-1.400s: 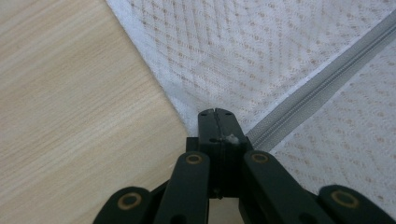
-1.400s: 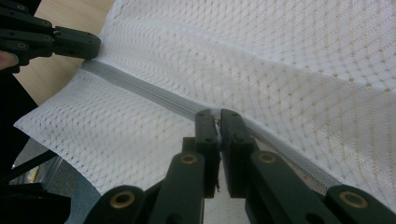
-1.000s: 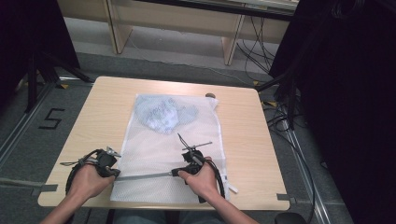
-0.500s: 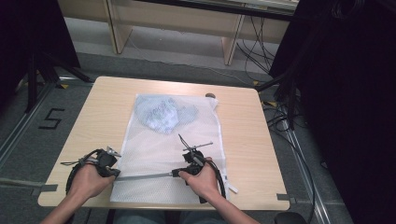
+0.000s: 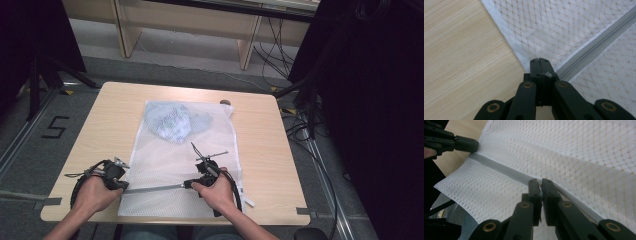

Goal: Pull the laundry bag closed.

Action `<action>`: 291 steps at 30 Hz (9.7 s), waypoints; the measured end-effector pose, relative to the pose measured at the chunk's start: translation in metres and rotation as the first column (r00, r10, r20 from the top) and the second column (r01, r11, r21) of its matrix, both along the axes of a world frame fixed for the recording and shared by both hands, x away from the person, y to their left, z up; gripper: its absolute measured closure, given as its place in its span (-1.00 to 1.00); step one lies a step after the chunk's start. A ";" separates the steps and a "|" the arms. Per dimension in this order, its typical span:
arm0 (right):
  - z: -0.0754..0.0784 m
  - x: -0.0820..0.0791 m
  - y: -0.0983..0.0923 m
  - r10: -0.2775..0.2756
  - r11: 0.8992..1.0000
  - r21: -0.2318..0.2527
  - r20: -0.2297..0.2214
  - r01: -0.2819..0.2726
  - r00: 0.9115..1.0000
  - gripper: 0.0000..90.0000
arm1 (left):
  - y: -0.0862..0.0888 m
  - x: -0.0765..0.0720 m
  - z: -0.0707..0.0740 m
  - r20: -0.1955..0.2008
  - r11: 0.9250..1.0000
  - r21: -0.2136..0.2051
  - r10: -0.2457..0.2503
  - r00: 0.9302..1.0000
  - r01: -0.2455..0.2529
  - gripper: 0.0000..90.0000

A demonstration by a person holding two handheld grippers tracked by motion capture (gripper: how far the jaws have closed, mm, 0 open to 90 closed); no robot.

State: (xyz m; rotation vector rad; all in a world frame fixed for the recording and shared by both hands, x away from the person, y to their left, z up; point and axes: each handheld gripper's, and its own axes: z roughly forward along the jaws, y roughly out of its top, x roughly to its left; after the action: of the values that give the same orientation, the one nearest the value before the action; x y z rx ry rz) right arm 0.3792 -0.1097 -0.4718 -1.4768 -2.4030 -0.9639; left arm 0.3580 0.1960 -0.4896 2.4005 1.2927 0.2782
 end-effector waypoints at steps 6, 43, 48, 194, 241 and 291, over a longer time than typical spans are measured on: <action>-0.002 0.001 -0.003 -0.016 1.000 -0.012 0.003 0.016 1.000 0.93 | 0.000 0.000 0.000 0.002 1.000 -0.001 -0.002 1.000 0.002 1.00; -0.001 0.003 -0.016 -0.038 0.999 -0.023 -0.004 0.037 0.999 0.93 | -0.001 0.000 -0.001 0.003 1.000 -0.001 0.016 1.000 -0.016 1.00; -0.001 0.003 -0.019 -0.033 0.999 -0.022 0.004 0.034 0.999 0.93 | -0.001 -0.001 -0.001 0.011 1.000 -0.008 0.018 1.000 -0.018 1.00; 0.005 -0.001 -0.088 -0.128 0.990 -0.065 -0.003 0.128 0.992 0.93 | -0.001 0.000 0.001 -0.003 1.000 0.015 -0.008 1.000 0.008 1.00; 0.008 -0.005 -0.115 -0.190 0.980 -0.068 -0.059 0.186 0.980 0.93 | -0.002 0.000 0.001 -0.003 1.000 0.019 -0.013 1.000 0.013 1.00; 0.008 -0.002 -0.154 -0.266 0.963 -0.075 -0.070 0.261 0.962 0.93 | -0.002 0.000 0.001 -0.006 1.000 0.026 -0.013 1.000 0.013 1.00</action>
State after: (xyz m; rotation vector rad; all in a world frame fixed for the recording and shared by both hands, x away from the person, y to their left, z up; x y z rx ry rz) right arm 0.3768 -0.2640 -0.4635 -1.8580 -2.2414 -0.8636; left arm 0.3584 0.1944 -0.4883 2.4327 1.2834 0.2858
